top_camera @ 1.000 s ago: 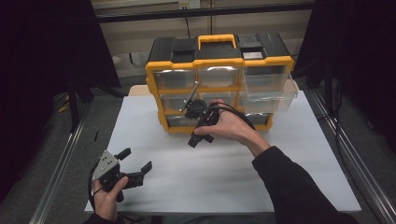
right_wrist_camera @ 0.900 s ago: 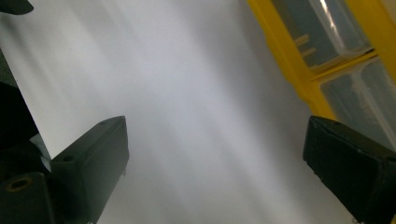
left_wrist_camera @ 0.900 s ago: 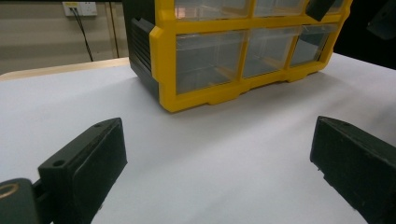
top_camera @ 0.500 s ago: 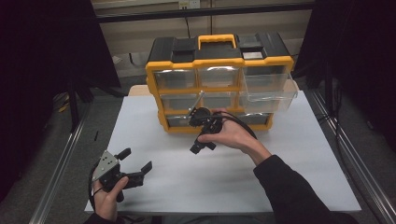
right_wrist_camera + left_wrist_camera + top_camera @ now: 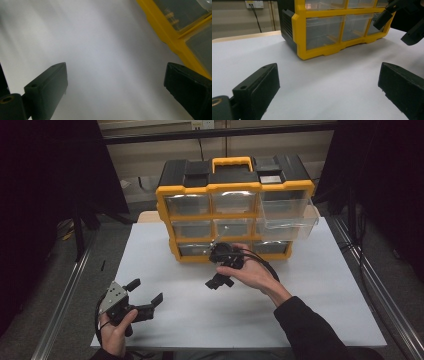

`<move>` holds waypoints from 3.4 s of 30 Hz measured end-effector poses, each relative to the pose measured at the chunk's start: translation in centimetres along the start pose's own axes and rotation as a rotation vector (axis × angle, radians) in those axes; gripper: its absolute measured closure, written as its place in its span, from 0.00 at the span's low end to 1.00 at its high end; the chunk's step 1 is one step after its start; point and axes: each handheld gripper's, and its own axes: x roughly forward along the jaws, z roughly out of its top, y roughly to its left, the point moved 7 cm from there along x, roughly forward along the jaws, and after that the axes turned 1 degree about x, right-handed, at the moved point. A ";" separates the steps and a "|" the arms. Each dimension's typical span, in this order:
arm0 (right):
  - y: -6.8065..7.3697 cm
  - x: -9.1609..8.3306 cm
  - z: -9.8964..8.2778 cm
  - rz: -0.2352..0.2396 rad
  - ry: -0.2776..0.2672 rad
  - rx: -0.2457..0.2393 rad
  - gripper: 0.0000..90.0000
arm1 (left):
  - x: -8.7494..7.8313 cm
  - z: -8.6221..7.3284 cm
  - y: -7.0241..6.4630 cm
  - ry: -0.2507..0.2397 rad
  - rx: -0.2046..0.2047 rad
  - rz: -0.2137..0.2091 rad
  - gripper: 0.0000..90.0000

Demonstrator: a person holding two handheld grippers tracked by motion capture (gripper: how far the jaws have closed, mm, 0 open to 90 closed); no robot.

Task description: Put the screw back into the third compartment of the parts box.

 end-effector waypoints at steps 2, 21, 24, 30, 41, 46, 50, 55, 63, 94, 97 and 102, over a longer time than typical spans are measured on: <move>0.0 0.4 -0.3 0.009 -0.023 0.000 0.05 | 0.0 0.0 0.0 0.001 0.000 0.000 0.04; -1.4 1.2 -3.3 0.009 -0.111 0.063 0.06 | 0.0 0.0 0.0 0.004 0.001 -0.002 0.04; -1.6 1.3 -3.8 0.002 -0.132 0.083 0.07 | 0.0 0.0 0.0 0.003 0.001 -0.003 0.04; -2.3 1.0 -4.8 -0.041 -0.179 0.076 0.07 | 0.0 0.0 0.0 0.003 0.001 -0.002 0.04; -3.1 -0.3 -7.1 -0.085 -0.266 0.086 0.06 | 0.0 0.0 0.0 0.004 0.000 0.000 0.04; -3.1 -0.9 -8.0 -0.079 -0.309 0.120 0.05 | 0.0 0.0 0.0 0.005 0.002 0.000 0.04; -3.1 -1.4 -8.6 -0.102 -0.344 0.106 0.05 | 0.0 0.0 0.0 0.004 0.002 0.000 0.04; -3.3 -2.1 -9.4 -0.105 -0.363 0.118 0.04 | 0.0 0.0 0.0 0.003 0.002 -0.001 0.04; -3.6 -3.6 -10.8 -0.133 -0.437 0.133 0.03 | 0.0 0.0 0.2 -0.002 0.001 0.000 0.04; -4.7 -8.8 -18.7 -0.341 -0.679 0.308 0.02 | -0.6 -0.1 0.1 -0.009 -0.005 0.013 0.04; -4.6 -8.9 -19.4 -0.346 -0.679 0.321 0.02 | -0.5 -0.1 0.1 -0.007 -0.005 0.011 0.04; -4.7 -9.1 -19.4 -0.361 -0.686 0.322 0.02 | -0.6 -0.1 0.1 -0.005 -0.006 0.013 0.04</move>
